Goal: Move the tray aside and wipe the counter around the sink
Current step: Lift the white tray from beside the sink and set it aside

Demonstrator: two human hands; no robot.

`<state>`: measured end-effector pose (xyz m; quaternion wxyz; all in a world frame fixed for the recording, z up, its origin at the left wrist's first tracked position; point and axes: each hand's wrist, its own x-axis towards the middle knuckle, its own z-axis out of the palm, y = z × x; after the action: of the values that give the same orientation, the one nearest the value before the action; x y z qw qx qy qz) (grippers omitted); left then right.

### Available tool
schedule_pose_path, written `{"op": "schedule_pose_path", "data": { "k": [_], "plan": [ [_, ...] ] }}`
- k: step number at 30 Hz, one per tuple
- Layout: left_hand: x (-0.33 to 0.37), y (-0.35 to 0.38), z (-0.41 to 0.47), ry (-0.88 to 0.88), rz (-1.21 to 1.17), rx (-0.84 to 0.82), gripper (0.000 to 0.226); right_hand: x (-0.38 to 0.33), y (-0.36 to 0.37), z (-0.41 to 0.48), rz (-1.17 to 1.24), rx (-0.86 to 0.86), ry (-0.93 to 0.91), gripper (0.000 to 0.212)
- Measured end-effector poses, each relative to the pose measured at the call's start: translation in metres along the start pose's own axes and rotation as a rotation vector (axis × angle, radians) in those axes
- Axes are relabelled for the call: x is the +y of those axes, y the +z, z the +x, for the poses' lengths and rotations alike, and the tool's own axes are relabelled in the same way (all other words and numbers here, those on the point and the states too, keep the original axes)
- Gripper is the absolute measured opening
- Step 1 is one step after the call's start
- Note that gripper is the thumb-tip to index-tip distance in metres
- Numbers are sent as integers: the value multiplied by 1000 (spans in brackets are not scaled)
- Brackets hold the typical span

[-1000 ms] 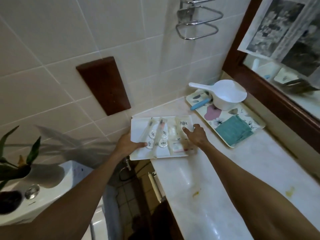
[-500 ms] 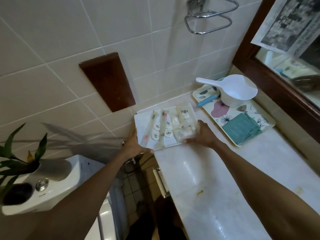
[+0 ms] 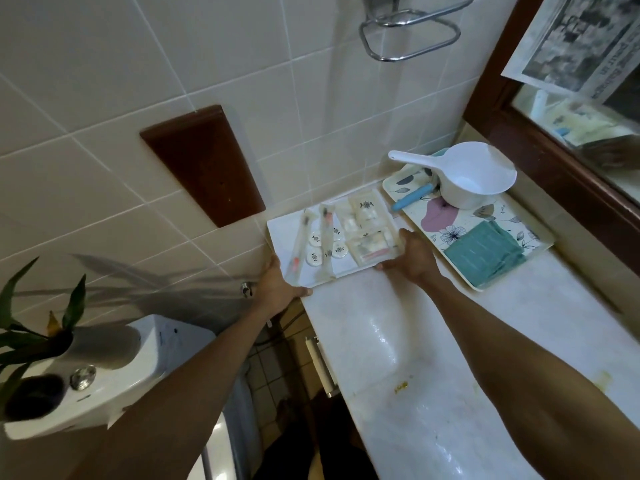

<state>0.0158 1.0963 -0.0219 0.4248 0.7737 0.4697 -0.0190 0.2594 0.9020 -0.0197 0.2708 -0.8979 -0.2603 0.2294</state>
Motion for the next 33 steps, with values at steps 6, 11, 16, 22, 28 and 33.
{"op": "schedule_pose_path", "data": {
  "k": [6, 11, 16, 22, 28, 33],
  "plan": [
    [15, 8, 1, -17, 61, 35, 95, -6, -1, 10, 84, 75, 30, 72],
    [21, 5, 0, -30, 187, 25, 104, -8, -3, 4, 154, 101, 53, 70],
    [44, -7, -3, 19, 485, 121, 125, -4, -7, -12, 42, 113, 6, 72],
    [114, 4, 1, 256, 182, 117, 44, 31, -58, -39, 11, 289, 64, 44],
    [197, 92, 6, 526, 105, -156, 22, 98, -93, -65, 174, 515, 316, 31],
    [242, 172, 22, 608, 154, -362, 35, 135, -89, -74, 270, 490, 495, 43]
  ]
}}
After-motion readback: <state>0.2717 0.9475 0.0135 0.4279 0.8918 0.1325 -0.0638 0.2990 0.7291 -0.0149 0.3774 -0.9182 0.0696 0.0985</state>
